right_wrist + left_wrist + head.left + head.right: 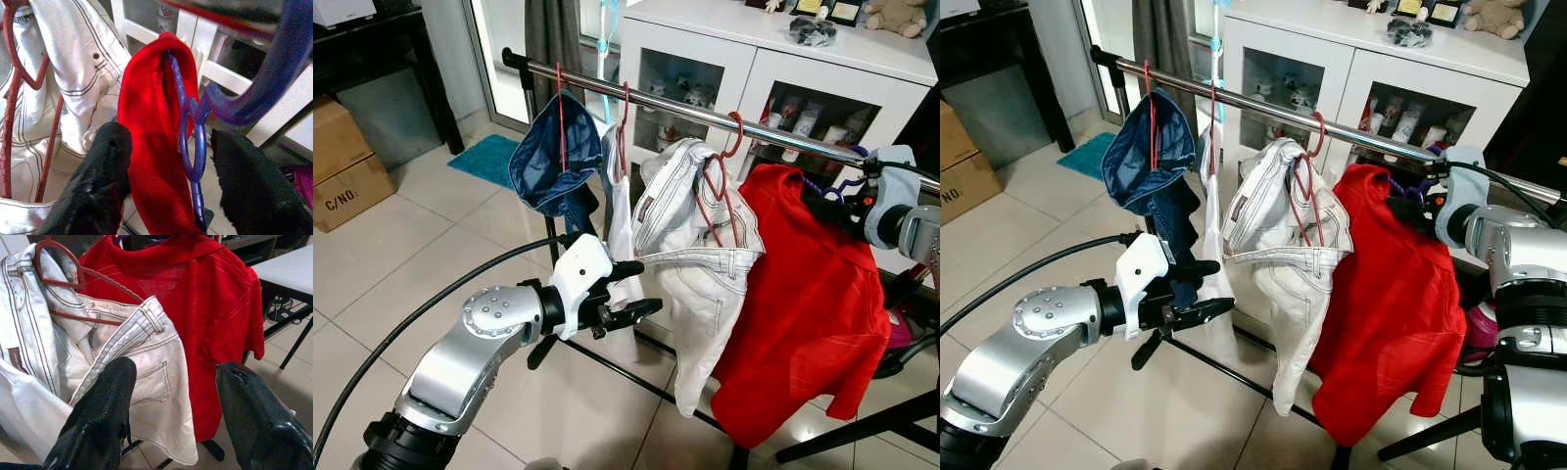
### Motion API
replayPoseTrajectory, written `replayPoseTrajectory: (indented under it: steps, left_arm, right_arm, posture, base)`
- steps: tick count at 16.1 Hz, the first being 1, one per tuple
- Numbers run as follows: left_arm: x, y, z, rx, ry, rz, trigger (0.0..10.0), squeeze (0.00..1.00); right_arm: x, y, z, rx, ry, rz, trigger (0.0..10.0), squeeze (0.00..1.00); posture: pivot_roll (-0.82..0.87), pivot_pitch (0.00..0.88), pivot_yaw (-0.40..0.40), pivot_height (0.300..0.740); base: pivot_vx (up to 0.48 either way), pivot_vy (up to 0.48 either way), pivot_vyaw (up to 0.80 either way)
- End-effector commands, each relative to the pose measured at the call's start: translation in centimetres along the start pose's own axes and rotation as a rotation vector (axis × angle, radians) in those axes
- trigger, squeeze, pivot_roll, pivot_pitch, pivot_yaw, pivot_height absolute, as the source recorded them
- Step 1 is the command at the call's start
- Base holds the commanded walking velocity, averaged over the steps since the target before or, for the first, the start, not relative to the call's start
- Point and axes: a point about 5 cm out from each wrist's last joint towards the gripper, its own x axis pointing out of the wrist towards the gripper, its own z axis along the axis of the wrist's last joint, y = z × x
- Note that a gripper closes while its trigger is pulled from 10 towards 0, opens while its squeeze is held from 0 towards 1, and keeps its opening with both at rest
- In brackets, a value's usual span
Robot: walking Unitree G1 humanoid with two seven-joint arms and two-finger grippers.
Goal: Hang hanger
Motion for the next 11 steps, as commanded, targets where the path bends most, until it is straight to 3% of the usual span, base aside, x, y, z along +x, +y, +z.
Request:
replayPoseTrajectory:
  steps: [1,11]
  left_arm:
    - [0.16,0.0,0.21,0.012,0.006,-0.01,10.0,0.0]
    - [-0.04,-0.21,0.13,0.007,0.01,-0.014,10.0,0.0]
  right_arm:
    - [-0.02,0.13,0.61,0.001,-0.026,0.017,0.0,0.0]
    - [0.06,0.75,-0.37,0.014,-0.021,0.044,0.0,0.0]
  posture:
    - [-0.02,0.0,-0.054,0.74]
    - [-0.01,0.0,-0.054,0.74]
  base:
    - [0.0,0.0,0.0]
    - [0.0,0.0,0.0]
